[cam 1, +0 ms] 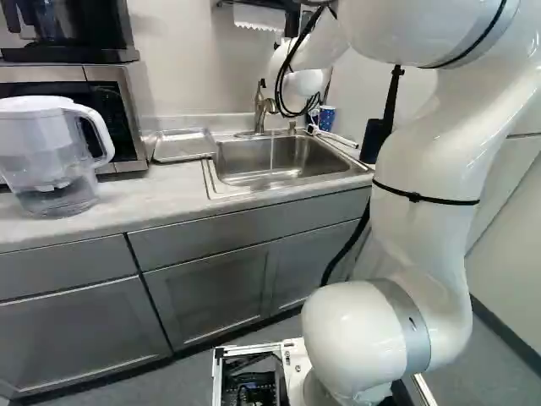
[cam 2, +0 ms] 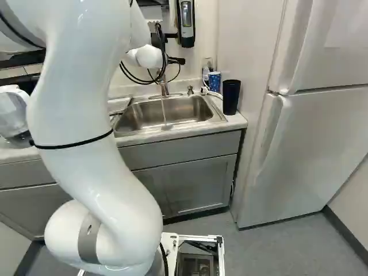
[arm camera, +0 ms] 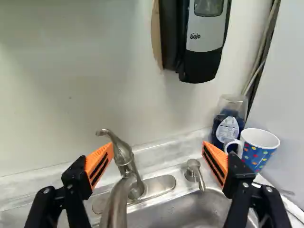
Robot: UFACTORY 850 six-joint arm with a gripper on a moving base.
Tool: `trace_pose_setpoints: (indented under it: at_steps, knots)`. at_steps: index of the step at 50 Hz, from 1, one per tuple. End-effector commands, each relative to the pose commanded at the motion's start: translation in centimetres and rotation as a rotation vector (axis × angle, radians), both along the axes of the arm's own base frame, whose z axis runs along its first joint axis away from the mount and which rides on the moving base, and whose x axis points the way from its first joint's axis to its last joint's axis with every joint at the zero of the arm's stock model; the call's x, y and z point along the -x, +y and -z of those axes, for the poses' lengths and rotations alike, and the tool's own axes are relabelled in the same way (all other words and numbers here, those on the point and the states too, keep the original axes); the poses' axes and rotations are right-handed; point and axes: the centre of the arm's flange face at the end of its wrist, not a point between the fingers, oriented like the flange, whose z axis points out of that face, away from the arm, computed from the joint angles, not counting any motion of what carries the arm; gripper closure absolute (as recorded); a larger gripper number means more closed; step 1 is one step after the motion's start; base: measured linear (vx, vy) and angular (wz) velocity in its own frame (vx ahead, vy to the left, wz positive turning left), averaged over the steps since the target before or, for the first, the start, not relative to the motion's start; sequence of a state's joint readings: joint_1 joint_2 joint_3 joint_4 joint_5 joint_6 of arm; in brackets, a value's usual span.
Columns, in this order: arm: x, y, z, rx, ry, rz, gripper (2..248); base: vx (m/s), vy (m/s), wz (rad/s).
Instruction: Rinse the cup and place it in the tray
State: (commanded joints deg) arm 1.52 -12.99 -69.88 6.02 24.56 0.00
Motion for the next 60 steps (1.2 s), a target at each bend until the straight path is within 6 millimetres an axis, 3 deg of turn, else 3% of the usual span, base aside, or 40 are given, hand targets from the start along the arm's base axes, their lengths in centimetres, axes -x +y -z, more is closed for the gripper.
trace_pose_setpoints:
  at_steps: [27,60]
  knots:
    - [1.1,-0.8,-0.1,0.000,0.003,0.013,3,0.000,0.000,0.000]
    - [3.9,-2.3,-0.2,0.000,0.009,0.039,3,0.000,0.000,0.000]
